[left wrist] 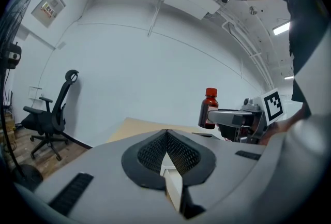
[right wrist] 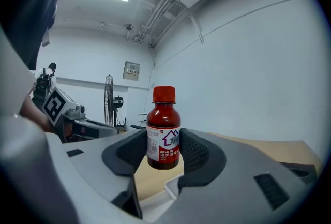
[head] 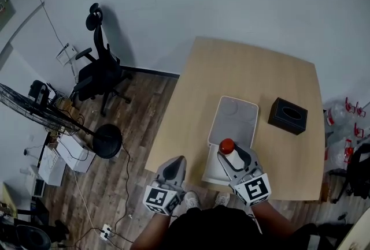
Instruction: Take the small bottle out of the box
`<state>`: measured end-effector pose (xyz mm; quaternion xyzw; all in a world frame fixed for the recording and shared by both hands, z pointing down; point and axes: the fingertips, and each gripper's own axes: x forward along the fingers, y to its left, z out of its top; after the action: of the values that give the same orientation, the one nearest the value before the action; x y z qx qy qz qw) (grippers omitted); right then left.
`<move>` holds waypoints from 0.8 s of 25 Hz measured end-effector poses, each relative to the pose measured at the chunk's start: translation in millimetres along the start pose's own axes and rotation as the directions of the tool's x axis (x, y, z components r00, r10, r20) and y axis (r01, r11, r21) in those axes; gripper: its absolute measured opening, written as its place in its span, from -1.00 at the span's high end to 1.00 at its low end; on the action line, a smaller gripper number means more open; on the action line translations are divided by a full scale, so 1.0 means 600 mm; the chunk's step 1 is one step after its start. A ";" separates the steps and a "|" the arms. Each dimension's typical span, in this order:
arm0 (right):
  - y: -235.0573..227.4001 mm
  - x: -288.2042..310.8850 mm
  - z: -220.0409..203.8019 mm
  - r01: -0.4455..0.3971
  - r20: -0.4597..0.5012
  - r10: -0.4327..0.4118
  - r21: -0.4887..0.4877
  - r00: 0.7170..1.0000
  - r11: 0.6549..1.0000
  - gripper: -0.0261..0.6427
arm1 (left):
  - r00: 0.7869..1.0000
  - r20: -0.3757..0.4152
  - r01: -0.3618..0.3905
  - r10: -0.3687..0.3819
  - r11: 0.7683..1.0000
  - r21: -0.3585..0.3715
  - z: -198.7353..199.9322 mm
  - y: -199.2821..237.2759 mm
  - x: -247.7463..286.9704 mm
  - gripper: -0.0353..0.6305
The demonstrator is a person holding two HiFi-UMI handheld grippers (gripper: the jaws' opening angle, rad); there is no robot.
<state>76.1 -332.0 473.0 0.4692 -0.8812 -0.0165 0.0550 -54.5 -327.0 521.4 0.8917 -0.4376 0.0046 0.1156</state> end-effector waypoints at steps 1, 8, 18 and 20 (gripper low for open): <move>0.000 -0.002 0.003 0.003 0.007 -0.003 -0.003 1.000 1.000 0.30 | 1.000 0.000 0.002 -0.002 1.000 -0.001 0.000 -0.002 0.000 0.85; -0.001 -0.002 0.018 0.024 0.019 -0.023 -0.038 1.000 0.999 0.30 | 1.000 0.005 0.014 -0.014 1.000 0.009 0.013 -0.004 0.004 0.85; -0.018 -0.011 0.041 0.060 0.045 -0.060 -0.019 0.997 0.998 0.30 | 0.999 0.010 0.034 -0.034 0.999 0.026 0.025 -0.019 0.016 0.85; -0.019 -0.012 0.044 0.064 0.055 -0.063 -0.016 0.997 0.998 0.30 | 0.999 0.011 0.033 -0.033 0.999 0.027 0.026 -0.019 0.016 0.85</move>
<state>86.2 -333.0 445.5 0.4957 -0.8669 -0.0389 0.0346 -41.1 -331.2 504.9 0.9003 -0.4232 0.0035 0.1013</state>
